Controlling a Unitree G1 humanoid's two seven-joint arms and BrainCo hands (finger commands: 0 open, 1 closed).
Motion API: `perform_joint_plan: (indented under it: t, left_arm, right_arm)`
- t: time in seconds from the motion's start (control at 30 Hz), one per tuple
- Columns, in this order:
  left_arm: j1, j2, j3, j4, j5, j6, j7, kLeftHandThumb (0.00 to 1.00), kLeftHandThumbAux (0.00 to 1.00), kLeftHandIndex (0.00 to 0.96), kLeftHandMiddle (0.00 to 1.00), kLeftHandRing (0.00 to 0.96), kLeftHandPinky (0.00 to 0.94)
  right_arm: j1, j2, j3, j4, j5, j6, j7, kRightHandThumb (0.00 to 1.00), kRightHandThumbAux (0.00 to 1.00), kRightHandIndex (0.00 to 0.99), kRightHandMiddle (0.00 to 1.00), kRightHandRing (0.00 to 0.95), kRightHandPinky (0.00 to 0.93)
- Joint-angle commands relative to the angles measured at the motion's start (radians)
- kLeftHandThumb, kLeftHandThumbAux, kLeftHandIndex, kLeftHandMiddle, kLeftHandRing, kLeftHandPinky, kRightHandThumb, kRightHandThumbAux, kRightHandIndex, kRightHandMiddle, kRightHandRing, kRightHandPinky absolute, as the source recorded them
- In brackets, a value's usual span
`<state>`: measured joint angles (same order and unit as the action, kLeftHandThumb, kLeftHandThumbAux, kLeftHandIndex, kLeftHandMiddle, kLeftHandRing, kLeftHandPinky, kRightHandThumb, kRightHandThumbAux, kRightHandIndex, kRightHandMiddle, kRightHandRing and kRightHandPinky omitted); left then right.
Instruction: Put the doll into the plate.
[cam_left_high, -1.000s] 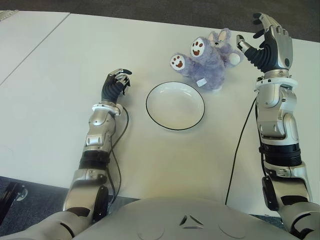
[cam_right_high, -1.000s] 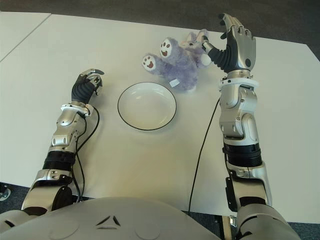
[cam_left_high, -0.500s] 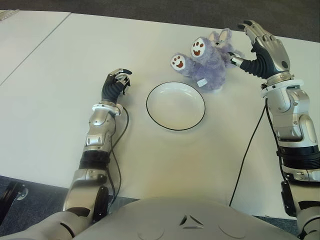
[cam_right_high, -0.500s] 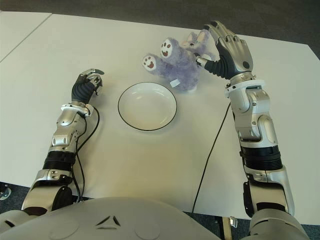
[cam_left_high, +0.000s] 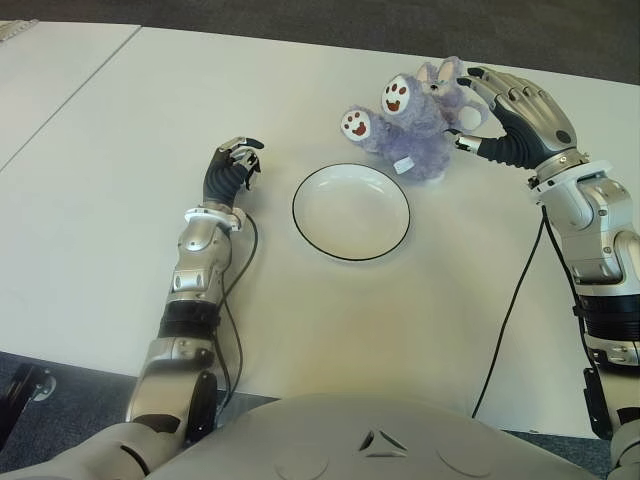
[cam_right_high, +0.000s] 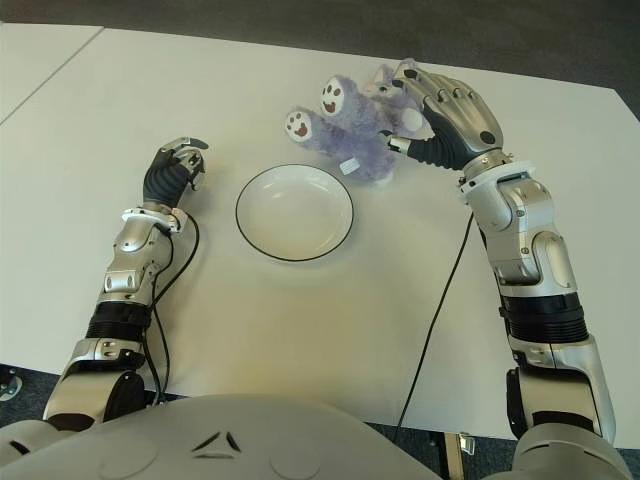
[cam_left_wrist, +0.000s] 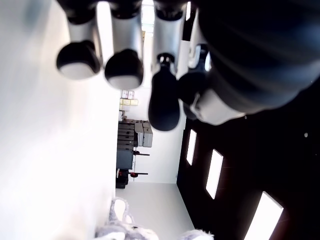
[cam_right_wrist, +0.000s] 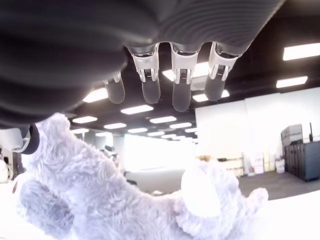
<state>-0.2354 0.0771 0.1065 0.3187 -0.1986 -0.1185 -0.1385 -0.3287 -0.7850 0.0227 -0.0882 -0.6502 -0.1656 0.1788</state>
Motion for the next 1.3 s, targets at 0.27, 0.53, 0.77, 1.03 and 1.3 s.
perform_joint_plan:
  t: [0.27,0.53,0.77,1.03,1.3]
  left_arm:
    - [0.056,-0.04,-0.004,0.048,-0.006,0.009,-0.005,0.709,0.706,0.443,0.85,0.87,0.865]
    - [0.054,-0.041,-0.003,0.052,-0.007,0.01,-0.006,0.709,0.706,0.443,0.85,0.871,0.867]
    - [0.054,-0.047,-0.006,0.049,-0.005,0.009,0.002,0.709,0.706,0.443,0.853,0.873,0.867]
    - [0.056,-0.053,-0.005,0.049,-0.002,0.001,0.009,0.709,0.706,0.443,0.856,0.873,0.864]
    - [0.058,-0.054,-0.007,0.051,0.002,-0.011,0.009,0.709,0.706,0.443,0.853,0.872,0.866]
  right_arm:
    - [0.006,-0.064,0.0,0.025,0.086,-0.071,0.126,0.427,0.206,0.0,0.0,0.0,0.0]
    - [-0.014,-0.091,0.009,0.065,0.099,-0.126,0.157,0.452,0.194,0.0,0.0,0.0,0.0]
    - [-0.062,-0.113,0.036,0.15,0.106,-0.18,0.202,0.438,0.192,0.0,0.0,0.0,0.0]
    - [-0.127,-0.115,0.072,0.231,0.105,-0.217,0.236,0.423,0.2,0.0,0.0,0.0,0.0]
    - [-0.184,-0.103,0.111,0.288,0.088,-0.233,0.249,0.392,0.212,0.0,0.0,0.0,0.0]
